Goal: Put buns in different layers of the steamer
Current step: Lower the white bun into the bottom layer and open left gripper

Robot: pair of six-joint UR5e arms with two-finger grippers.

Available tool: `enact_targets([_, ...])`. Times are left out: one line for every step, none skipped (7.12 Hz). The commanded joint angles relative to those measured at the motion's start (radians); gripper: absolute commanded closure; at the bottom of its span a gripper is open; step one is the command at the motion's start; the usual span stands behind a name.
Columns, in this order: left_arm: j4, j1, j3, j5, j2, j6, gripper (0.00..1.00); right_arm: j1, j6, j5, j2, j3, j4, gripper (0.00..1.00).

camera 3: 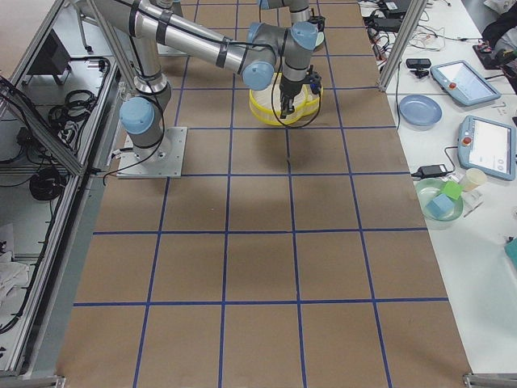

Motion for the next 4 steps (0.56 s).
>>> enact_targets([-0.132, 0.146, 0.002, 0.082, 0.052, 0.228, 0.00, 0.163, 0.179, 0.024, 0.106, -0.108, -0.006, 1.00])
enact_targets([-0.181, 0.228, 0.000, 0.088, 0.070, 0.302, 0.00, 0.217, 0.319, 0.033, 0.123, -0.121, -0.013, 1.00])
enact_targets([-0.215, 0.304, 0.000, 0.088, 0.073, 0.440, 0.00, 0.230, 0.353, 0.030, 0.138, -0.124, -0.091, 1.00])
enact_targets([-0.215, 0.373, -0.012, 0.094, 0.072, 0.592, 0.00, 0.239, 0.367, 0.014, 0.161, -0.130, -0.110, 1.00])
